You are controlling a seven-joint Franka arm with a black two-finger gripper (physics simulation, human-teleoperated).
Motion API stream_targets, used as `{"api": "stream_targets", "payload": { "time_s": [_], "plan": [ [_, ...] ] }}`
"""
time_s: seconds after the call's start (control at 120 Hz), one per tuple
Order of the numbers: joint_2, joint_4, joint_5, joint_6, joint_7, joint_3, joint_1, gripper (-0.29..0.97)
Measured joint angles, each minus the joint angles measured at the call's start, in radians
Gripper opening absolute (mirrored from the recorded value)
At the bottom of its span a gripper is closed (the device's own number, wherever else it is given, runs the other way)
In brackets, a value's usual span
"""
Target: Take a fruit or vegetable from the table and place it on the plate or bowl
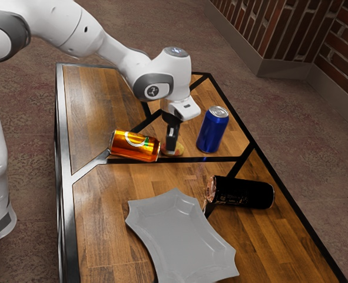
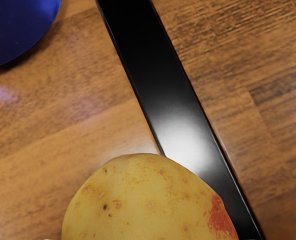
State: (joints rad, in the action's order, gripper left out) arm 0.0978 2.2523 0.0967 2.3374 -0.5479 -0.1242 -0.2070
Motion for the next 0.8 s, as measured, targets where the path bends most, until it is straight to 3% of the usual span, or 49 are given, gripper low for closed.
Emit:
{"api": "stream_targets", "payload": {
  "time_s": [0.425, 0.8],
  "plan": [
    [-0.039, -0.003, 0.007, 0.034, 0.007, 0.000, -0.001, 0.37],
    [-0.045, -0.009, 0.003, 0.064, 0.018, 0.001, 0.001, 0.19]
  ]
}}
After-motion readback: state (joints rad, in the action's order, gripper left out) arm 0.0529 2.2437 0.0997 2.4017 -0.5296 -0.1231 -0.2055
